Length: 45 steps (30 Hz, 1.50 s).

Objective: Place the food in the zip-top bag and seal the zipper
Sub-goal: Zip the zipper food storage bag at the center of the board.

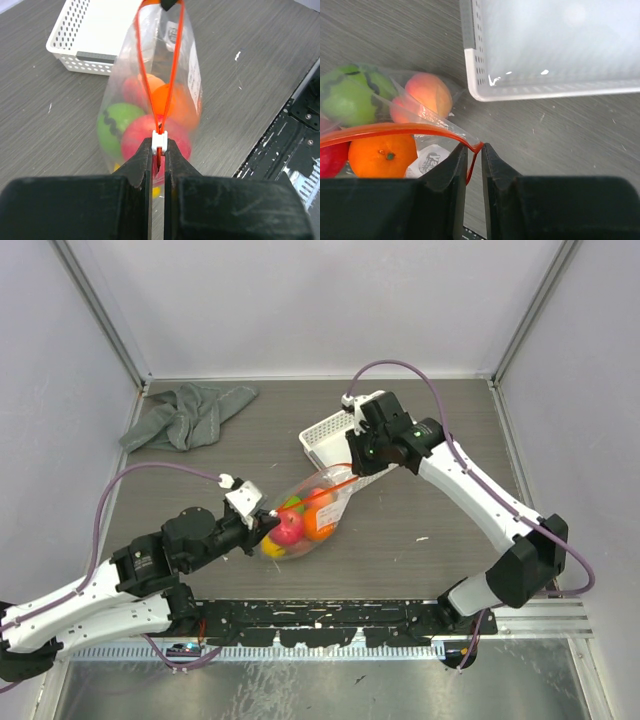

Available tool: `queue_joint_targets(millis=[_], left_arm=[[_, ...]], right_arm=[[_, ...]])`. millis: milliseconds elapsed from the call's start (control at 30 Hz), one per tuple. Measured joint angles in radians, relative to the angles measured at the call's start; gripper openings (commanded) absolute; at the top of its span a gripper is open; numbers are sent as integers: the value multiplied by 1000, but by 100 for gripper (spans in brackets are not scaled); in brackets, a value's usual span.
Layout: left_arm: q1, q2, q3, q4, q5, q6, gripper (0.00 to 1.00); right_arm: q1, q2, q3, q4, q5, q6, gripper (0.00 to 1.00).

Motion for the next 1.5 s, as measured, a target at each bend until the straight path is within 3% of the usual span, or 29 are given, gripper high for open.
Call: queue_joint_targets(millis=[433,600,800,933,1033,1100,1233,1500], left_arm=[[16,58,-10,53,-32,-26,0],[166,82,-20,97,71,-67,0],[316,135,-53,166,240,-120,0],[323,134,-56,183,291,-122,0],[323,135,-56,185,312,-120,0],[323,138,-56,188,323,-120,0],[324,146,-56,190,334,-120,0],[324,131,-56,197,340,-119,0]], right_arm=[[11,-94,13,-127,163,51,20],[11,-98,11,-138,187,56,23],[2,-114,-2,-126,166,29,40],[-3,-140,-3,-88,94,-23,47],[-3,-161,-3,-48,27,-70,60],[-3,-170,0,-16,-27,-100,61],[11,-175,8,58,-204,-193,72],[153,-230,-108,211,-477,-533,76]])
